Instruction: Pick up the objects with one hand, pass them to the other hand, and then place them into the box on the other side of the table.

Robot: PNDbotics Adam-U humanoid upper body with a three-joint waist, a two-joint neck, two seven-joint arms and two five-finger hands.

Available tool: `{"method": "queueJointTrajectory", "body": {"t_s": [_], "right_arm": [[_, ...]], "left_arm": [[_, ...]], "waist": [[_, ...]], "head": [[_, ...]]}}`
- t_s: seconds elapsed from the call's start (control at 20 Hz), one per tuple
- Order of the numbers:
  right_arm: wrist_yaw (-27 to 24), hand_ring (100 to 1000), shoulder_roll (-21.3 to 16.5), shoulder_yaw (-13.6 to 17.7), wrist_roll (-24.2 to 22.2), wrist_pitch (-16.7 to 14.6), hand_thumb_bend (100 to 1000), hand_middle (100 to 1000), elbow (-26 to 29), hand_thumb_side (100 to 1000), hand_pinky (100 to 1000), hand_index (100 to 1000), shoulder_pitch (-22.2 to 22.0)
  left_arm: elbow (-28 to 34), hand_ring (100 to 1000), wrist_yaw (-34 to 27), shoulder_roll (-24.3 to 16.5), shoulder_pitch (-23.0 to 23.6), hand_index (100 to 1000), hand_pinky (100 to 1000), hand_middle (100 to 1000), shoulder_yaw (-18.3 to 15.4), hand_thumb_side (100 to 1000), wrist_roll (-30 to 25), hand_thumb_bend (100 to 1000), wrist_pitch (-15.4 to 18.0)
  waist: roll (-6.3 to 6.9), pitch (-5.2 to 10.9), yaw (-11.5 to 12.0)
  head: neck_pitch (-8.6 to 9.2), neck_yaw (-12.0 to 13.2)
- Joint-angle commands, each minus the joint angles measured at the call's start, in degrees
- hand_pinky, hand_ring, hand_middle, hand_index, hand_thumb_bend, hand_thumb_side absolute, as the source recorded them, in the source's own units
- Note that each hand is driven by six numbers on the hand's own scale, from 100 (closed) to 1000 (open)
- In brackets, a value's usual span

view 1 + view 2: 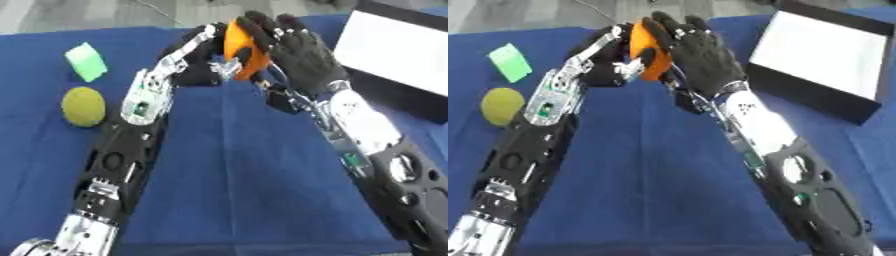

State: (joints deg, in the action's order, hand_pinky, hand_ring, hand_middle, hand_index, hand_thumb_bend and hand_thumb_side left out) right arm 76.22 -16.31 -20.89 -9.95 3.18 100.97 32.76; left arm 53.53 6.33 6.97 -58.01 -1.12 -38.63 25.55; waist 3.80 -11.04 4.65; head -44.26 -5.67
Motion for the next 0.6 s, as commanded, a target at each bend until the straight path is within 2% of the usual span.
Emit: {"method": "queueJointTrajectory", "body": {"t_s": [0.05,0.15,0.2,0.25,0.3,0.4,0.45,0.5,0.55,0.6], "right_arm": [[0.3,964,0.3,0.2,-1.3,0.4,100,926,0.4,164,889,1000,0.5],[0.8,899,0.2,0.3,-1.1,0.6,100,851,0.7,168,841,988,0.6],[1.1,837,0.2,0.4,-0.5,0.7,100,769,0.9,152,785,913,0.6],[1.4,818,0.2,0.4,0.5,0.7,100,735,1.1,143,764,874,0.5],[1.7,720,0.2,0.5,1.9,0.8,100,591,1.4,100,667,739,0.5],[2.1,563,0.2,0.6,5.5,1.1,100,402,1.7,100,482,528,0.5],[2.0,535,0.2,0.7,7.4,1.3,100,347,1.8,100,429,445,0.5],[1.8,505,0.2,0.9,9.4,1.7,100,261,1.8,100,355,321,0.4],[1.6,496,0.2,0.9,11.3,2.1,100,216,1.7,100,314,283,0.4],[1.2,484,0.2,1.0,12.9,2.5,100,163,1.6,100,250,205,0.3]], "left_arm": [[1.3,377,-1.8,-0.1,-1.5,532,591,383,1.4,369,-13.3,100,13.5],[1.7,377,-2.6,-0.1,-1.4,531,592,383,2.0,371,-13.3,100,13.0],[1.9,377,-3.0,-0.1,-1.4,532,592,384,2.2,371,-13.3,100,12.8],[2.0,377,-3.3,-0.2,-1.3,532,592,384,2.5,371,-13.3,100,12.5],[2.2,379,-3.7,-0.2,-1.3,533,593,385,2.7,369,-13.3,100,12.3],[2.5,385,-4.1,-0.4,-1.2,540,598,392,3.2,364,-13.3,100,12.1],[2.6,387,-4.2,-0.5,-1.1,542,600,394,3.4,360,-13.3,100,12.1],[2.6,391,-4.2,-0.7,-1.1,546,602,397,3.5,354,-13.3,100,12.2],[2.4,393,-4.1,-0.9,-1.0,548,603,400,3.5,351,-13.3,100,12.4],[2.2,395,-3.9,-1.2,-1.0,551,605,403,3.6,345,-13.3,100,12.7]], "waist": [[-0.17,0.92,0.0],[-0.15,0.94,-0.1],[-0.14,0.95,-0.1],[-0.14,0.96,-0.1],[-0.13,0.96,-0.1],[-0.12,0.95,-0.1],[-0.09,0.95,-0.1],[-0.07,0.94,-0.1],[-0.04,0.93,-0.1],[-0.02,0.92,-0.1]], "head": [[0.14,-0.5],[0.14,-0.6],[0.14,-0.6],[0.14,-0.6],[0.14,-0.7],[0.14,-0.7],[0.14,-0.7],[0.14,-0.7],[0.14,-0.8],[0.14,-0.9]]}}
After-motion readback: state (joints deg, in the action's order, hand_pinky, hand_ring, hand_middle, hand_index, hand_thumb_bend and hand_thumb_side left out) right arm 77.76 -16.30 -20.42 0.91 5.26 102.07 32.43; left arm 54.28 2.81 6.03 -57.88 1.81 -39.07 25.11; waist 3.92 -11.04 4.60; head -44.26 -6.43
